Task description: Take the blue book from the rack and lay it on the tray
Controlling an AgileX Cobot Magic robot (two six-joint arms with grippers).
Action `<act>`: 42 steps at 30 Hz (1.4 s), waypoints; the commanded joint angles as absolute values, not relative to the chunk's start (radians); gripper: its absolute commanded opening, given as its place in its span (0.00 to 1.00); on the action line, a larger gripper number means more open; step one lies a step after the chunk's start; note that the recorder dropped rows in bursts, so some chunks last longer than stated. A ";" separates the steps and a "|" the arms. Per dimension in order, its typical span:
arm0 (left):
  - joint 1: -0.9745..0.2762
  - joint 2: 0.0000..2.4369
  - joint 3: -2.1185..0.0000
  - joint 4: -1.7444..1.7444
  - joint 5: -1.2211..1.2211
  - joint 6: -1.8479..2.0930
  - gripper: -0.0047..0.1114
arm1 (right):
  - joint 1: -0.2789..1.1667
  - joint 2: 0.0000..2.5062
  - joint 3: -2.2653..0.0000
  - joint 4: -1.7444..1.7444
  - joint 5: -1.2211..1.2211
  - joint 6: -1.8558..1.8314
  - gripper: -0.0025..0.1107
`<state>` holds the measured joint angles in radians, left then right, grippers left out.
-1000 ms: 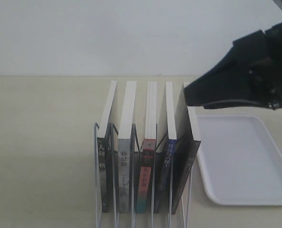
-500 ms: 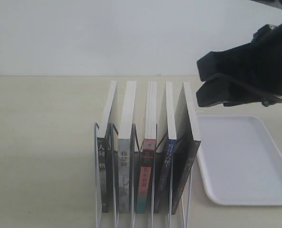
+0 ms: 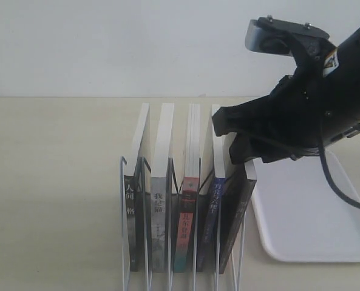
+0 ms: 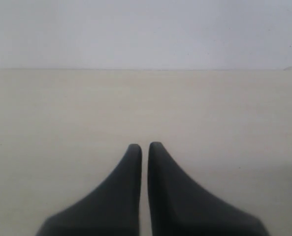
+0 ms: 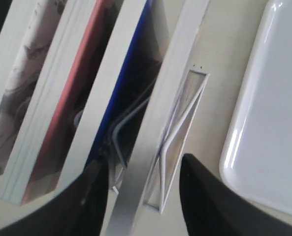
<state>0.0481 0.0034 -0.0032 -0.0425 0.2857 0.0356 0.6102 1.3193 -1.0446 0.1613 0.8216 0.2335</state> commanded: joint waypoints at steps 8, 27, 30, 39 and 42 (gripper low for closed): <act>0.048 0.000 0.000 -0.041 0.276 0.033 0.08 | 0.617 1.349 -1.050 0.144 0.788 0.249 0.41; 0.048 0.000 0.000 -0.041 0.276 0.033 0.08 | 0.617 1.358 -1.060 0.120 0.775 0.254 0.02; 0.048 0.000 0.000 -0.041 0.276 0.033 0.08 | 0.617 1.358 -1.093 0.130 0.799 0.256 0.02; 0.048 0.000 0.000 -0.041 0.276 0.033 0.08 | 0.617 1.358 -1.198 0.141 0.890 0.263 0.02; 0.048 0.000 0.000 -0.041 0.276 0.033 0.08 | 0.617 1.358 -1.207 0.146 0.901 0.263 0.02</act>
<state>0.0481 0.0034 -0.0032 -0.0425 0.2857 0.0356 0.6162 1.3671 -1.1850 0.1342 0.9144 0.2648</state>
